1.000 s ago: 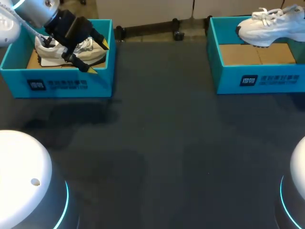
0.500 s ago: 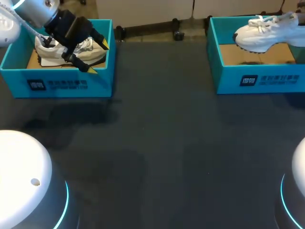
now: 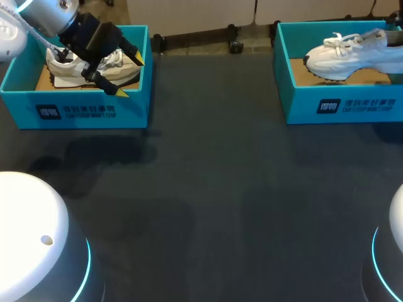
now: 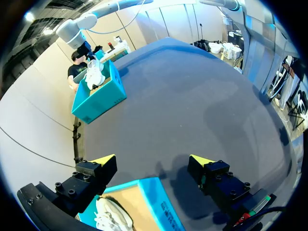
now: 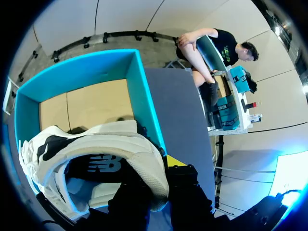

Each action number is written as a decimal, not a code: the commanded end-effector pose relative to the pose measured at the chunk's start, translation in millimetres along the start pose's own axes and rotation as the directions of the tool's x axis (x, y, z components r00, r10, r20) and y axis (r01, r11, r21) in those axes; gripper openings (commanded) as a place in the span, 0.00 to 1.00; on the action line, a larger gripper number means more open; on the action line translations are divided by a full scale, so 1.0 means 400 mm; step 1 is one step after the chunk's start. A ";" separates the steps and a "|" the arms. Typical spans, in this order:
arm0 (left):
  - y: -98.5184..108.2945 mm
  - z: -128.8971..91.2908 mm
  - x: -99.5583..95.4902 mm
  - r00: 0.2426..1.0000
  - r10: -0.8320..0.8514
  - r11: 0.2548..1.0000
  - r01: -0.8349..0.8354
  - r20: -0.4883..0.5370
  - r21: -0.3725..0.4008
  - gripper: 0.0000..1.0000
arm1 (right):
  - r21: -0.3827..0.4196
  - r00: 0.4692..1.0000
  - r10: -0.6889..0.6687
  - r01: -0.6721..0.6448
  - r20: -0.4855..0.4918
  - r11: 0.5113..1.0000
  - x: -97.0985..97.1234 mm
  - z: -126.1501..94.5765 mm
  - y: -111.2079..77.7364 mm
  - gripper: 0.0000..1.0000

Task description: Take the shoe out of the shoebox, open the shoe tongue, remove and reinsert the insole, then place the shoe into the shoebox

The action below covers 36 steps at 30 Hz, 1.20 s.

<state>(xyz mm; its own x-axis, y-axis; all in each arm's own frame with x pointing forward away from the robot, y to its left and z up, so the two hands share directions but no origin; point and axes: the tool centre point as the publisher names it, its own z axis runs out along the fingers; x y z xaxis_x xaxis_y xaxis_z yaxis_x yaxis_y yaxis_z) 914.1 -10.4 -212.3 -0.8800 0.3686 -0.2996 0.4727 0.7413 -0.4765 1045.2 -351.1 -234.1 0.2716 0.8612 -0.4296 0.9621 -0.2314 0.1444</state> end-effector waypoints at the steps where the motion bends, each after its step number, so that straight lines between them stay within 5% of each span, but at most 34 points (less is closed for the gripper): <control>1: -0.001 -0.002 0.003 1.000 0.000 1.000 0.000 0.000 -0.003 1.00 | -0.002 1.000 -0.016 0.016 0.012 1.000 0.006 0.013 -0.012 0.00; 36: -0.001 -0.002 0.003 1.000 0.000 1.000 0.000 0.000 -0.003 1.00 | -0.012 0.997 -0.027 0.028 0.073 1.000 0.047 0.148 -0.064 0.00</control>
<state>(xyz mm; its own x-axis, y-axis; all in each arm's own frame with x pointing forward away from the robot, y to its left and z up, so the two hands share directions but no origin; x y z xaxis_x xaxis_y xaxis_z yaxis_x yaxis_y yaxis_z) 914.1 -10.5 -212.3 -0.8800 0.3686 -0.2996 0.4727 0.7413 -0.4764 1027.3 -355.5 -294.9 0.2480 0.8306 -0.4986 0.9686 -0.2039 0.1421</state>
